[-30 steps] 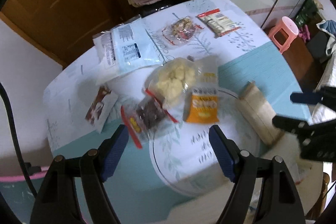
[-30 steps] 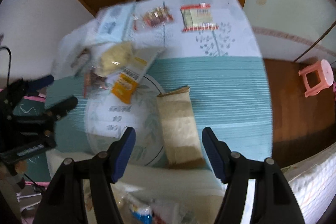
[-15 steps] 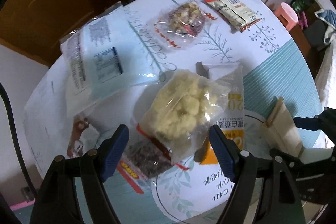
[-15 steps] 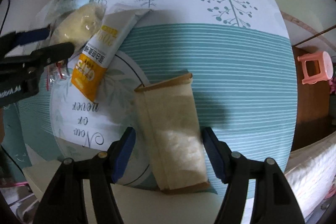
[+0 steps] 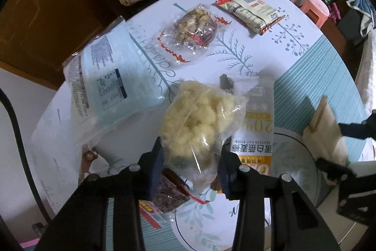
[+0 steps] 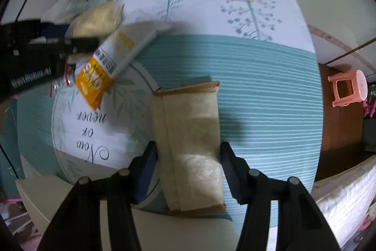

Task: Organize snacks
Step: 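Carry both bags over the white tray and open both grippers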

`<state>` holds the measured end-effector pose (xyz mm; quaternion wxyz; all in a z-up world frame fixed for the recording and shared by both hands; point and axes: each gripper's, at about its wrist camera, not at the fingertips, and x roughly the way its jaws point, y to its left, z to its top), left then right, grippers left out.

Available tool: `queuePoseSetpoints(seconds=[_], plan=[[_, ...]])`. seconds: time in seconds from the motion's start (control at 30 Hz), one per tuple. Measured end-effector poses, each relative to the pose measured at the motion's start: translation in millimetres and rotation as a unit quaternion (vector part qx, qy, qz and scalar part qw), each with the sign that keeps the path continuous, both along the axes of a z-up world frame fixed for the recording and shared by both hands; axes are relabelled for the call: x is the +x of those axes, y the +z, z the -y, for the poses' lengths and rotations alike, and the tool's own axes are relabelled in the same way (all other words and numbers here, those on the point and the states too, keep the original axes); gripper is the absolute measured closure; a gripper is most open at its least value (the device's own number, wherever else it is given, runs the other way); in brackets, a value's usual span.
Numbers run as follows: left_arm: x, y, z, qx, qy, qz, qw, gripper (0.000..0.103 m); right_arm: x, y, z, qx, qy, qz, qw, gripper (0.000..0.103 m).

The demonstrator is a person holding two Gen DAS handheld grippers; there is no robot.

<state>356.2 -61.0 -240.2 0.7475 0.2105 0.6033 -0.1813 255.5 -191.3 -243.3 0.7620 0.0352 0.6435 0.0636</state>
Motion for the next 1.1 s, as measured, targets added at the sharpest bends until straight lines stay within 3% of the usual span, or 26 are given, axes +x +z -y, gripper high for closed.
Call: queuePoseSetpoints(seconds=[0.17,0.3,0.5,0.7,0.87,1.1], plan=[[-9,26,-7,-0.027,0.027,0.018,0.9991,0.064,-5,29,6,0.018,-0.01,0.052,0.998,0.049],[-21,71,-17,-0.054,0.047,0.045,0.9964,0.064,-10,65,12,0.034,-0.02,0.1,0.994,0.049],[-73,158,-24,-0.099,0.052,0.103,0.9884,0.064,-26,133,23,0.057,-0.016,0.165,0.984,0.049],[-150,215,-26,-0.141,0.054,0.127,0.9804,0.064,-80,189,20,0.078,0.012,0.204,0.976,0.049],[-210,235,-32,-0.169,0.068,0.132,0.9743,0.064,-129,202,13,0.1,0.047,0.202,0.973,0.048],[-285,224,-36,-0.131,0.088,0.15,0.9759,0.064,-185,189,2,0.096,0.076,0.176,0.977,0.048]])
